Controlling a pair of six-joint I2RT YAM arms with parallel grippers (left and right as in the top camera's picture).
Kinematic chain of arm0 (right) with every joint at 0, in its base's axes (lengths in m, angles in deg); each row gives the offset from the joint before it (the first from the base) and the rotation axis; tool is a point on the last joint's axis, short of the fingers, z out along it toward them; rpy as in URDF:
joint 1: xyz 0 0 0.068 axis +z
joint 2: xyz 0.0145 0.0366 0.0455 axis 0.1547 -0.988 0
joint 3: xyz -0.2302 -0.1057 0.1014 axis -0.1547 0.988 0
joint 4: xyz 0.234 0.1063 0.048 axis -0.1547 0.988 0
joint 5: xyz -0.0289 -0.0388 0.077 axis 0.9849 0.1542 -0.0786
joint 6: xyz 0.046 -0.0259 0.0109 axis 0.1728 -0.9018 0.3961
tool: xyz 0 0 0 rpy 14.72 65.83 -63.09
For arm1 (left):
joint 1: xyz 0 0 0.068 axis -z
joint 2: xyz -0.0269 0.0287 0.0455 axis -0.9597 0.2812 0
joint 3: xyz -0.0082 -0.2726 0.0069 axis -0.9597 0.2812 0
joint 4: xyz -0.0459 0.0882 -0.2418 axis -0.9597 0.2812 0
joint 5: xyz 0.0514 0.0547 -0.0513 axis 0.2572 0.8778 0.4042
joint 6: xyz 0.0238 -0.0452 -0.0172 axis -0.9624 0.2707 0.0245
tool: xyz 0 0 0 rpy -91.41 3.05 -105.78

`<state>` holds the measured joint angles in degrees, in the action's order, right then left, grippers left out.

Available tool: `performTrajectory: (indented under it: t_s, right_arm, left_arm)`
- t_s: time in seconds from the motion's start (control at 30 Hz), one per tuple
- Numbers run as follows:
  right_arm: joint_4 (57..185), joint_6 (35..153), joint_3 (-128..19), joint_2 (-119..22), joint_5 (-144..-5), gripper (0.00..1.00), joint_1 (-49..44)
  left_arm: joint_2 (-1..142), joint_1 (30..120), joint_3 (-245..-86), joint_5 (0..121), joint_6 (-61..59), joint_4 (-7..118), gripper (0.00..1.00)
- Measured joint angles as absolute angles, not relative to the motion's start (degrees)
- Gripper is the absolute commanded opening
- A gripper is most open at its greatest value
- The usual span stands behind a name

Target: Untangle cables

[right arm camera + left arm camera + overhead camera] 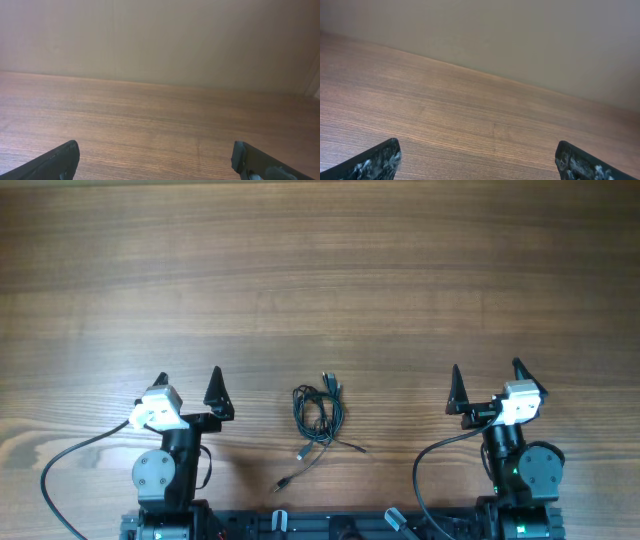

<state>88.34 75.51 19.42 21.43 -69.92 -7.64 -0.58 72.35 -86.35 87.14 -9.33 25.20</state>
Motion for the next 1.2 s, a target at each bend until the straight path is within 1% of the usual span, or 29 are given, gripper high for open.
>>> performTrajectory:
  t_s: [0.27, 0.4, 0.53, 0.7, 0.9, 0.93, 1.0, 1.1, 1.2]
  right_arm:
    - [88.34, 75.51, 19.42, 21.43, -69.92, 1.0, -7.64]
    - [88.34, 75.51, 19.42, 21.43, -69.92, 1.0, -7.64]
    - [88.36, 75.51, 19.42, 21.43, -69.92, 1.0, -7.64]
    - [88.32, 75.51, 19.42, 21.43, -69.92, 1.0, -7.64]
    - [88.32, 75.51, 19.42, 21.47, -69.92, 1.0, -7.58]
    - [88.34, 75.51, 19.42, 21.47, -69.92, 1.0, -7.58]
    - [88.39, 75.51, 19.42, 21.52, -69.92, 1.0, -7.58]
    - [88.34, 75.51, 19.42, 21.56, -69.92, 1.0, -7.58]
    - [88.34, 75.51, 19.42, 21.56, -69.92, 1.0, -7.58]
  left_arm:
    - [-0.54, 72.35, -87.29, 87.14, -9.33, 26.45, 1.0]
    - [0.49, 72.26, -94.81, 87.14, -9.35, 34.95, 1.0]
    - [5.69, 72.19, -106.55, 86.77, -9.35, 45.2, 1.0]
    - [18.08, 72.19, -120.19, 84.85, -9.37, 52.37, 1.0]
    - [41.01, 72.54, -137.36, 76.43, -12.32, 64.35, 1.0]
    - [46.91, 73.44, -141.45, 74.9, -13.66, 67.54, 1.0]
    - [53.51, 75.32, -145.63, 74.2, -15.32, 72.3, 1.0]
    - [62.04, 80.04, -151.0, 74.86, -17.0, 75.91, 1.0]
    - [67.46, 85.0, -153.5, 77.48, -17.57, 77.53, 1.0]
